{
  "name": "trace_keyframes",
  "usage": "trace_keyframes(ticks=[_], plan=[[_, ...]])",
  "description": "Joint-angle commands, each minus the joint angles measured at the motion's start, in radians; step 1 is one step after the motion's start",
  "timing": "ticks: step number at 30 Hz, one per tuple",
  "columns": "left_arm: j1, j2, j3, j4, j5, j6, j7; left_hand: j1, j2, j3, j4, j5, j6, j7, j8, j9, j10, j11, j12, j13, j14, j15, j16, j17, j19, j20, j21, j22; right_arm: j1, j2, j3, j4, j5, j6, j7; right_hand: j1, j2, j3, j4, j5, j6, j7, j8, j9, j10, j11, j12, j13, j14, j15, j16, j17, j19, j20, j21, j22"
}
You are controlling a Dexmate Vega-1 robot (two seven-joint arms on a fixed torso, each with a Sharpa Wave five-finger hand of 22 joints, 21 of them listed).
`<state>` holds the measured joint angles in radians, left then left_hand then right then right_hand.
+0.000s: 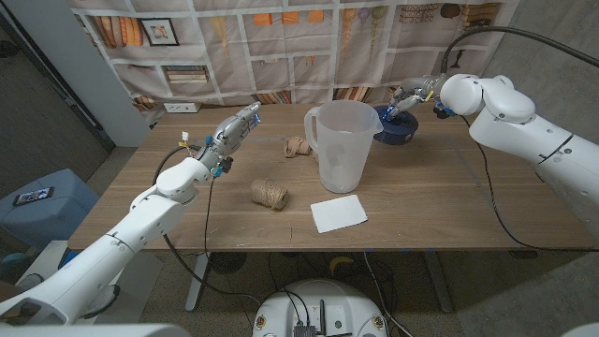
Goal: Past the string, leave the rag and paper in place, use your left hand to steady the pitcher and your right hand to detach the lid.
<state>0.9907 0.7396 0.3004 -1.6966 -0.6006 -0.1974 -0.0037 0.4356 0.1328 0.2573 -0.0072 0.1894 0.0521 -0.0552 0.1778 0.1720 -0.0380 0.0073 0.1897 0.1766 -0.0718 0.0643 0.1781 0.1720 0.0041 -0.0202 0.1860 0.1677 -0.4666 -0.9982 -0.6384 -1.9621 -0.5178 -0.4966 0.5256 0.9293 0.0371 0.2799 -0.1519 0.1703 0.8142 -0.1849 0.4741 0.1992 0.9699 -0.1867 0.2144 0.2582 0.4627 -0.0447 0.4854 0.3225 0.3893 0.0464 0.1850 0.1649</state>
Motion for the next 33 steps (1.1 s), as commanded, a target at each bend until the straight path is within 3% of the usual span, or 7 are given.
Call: trace_keyframes(ticks=[1, 19, 33], plan=[[0.029, -0.015, -0.002, -0.008, 0.083, 0.017, 0.128, -0.006, 0.007, 0.004, 0.005, 0.008, 0.011, 0.008, 0.008, 0.002, 0.009, -0.008, 0.008, 0.002, 0.007, -0.005, 0.005, 0.002, 0.012, -0.003, 0.007, 0.002, -0.002, 0.040, -0.051, 0.054, -0.036, 0.017, -0.013, 0.037, 0.051, 0.003, 0.001, 0.007, 0.044, -0.038, 0.009, 0.022, 0.029, -0.034, 0.001, 0.002, -0.003, -0.138, -0.002, 0.001, 0.003, 0.000, 0.004, 0.002], [0.040, -0.101, 0.006, 0.041, 0.089, -0.040, 0.187, -0.024, 0.022, 0.014, 0.004, 0.011, 0.039, 0.017, 0.013, 0.002, 0.041, -0.016, 0.016, 0.002, 0.032, -0.014, 0.008, 0.000, 0.034, -0.014, 0.011, 0.002, 0.017, 0.088, -0.104, 0.177, -0.078, 0.074, -0.033, 0.032, 0.050, 0.002, 0.002, 0.008, 0.043, -0.038, 0.013, 0.025, 0.027, -0.033, 0.002, 0.005, 0.002, -0.139, -0.004, 0.001, 0.003, 0.001, 0.003, 0.002], [0.043, -0.124, 0.009, 0.061, 0.079, -0.057, 0.188, -0.018, 0.036, 0.037, -0.012, 0.012, 0.082, 0.022, 0.021, 0.002, 0.064, -0.020, 0.018, 0.001, 0.054, -0.017, 0.008, -0.002, 0.049, -0.012, 0.011, 0.001, 0.013, 0.125, -0.129, 0.240, -0.098, 0.089, -0.069, 0.021, 0.047, 0.000, 0.005, 0.008, 0.039, -0.038, 0.015, 0.028, 0.022, -0.032, 0.001, 0.007, 0.005, -0.137, -0.008, 0.000, 0.004, 0.001, 0.004, 0.002]])
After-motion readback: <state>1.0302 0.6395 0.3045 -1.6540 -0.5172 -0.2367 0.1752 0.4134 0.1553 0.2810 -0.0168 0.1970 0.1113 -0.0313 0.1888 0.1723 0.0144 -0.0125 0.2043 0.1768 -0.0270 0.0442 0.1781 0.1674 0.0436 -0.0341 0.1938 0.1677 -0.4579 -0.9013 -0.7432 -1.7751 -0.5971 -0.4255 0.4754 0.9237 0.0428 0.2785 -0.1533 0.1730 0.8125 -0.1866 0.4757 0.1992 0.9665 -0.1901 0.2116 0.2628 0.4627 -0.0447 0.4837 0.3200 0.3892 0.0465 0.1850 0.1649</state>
